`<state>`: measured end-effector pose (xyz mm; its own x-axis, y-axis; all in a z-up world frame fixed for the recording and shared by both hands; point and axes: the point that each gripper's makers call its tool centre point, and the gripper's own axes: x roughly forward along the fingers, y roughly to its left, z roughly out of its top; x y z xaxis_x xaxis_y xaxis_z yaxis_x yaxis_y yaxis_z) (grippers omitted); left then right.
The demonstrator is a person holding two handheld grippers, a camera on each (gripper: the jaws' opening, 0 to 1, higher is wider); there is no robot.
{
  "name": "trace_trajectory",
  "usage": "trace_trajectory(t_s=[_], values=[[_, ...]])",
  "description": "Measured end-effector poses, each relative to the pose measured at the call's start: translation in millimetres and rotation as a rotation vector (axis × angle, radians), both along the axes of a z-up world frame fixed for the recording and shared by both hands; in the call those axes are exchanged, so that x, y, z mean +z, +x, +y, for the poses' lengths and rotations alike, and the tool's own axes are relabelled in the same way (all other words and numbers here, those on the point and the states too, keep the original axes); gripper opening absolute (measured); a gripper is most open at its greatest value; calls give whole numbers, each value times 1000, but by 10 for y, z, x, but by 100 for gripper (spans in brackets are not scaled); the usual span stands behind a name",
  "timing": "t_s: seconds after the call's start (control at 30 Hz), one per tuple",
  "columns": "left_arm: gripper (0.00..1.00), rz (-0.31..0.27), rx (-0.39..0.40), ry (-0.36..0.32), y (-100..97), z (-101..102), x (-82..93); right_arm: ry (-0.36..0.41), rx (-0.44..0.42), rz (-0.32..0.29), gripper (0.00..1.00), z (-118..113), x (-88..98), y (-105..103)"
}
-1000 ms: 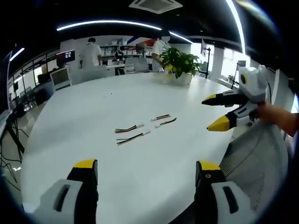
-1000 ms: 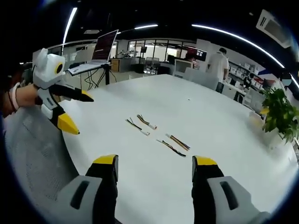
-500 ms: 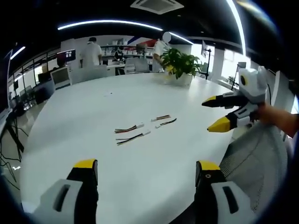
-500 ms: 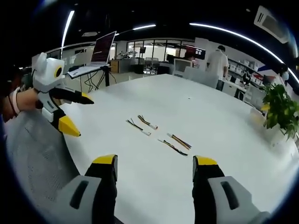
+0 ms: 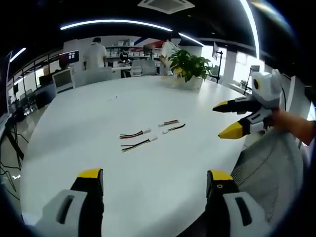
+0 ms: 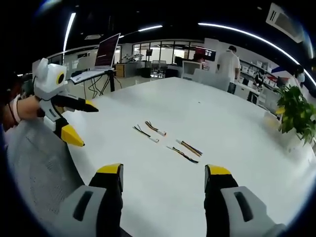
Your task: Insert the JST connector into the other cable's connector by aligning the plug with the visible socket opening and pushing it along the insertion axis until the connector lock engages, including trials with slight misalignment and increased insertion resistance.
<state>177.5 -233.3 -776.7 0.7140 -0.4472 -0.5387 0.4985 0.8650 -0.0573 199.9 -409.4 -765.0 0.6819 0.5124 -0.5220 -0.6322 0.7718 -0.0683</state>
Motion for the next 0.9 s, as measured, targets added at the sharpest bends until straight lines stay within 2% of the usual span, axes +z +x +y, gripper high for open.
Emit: trace_trajectory(t_s=[0.73,0.9], values=[[83,-26,12,-9,19,21,59,0,-1,-9,64,-5,27,-2],[83,-31,10,-14,20,11,76,34,-14,-21,63,-21,87,17]])
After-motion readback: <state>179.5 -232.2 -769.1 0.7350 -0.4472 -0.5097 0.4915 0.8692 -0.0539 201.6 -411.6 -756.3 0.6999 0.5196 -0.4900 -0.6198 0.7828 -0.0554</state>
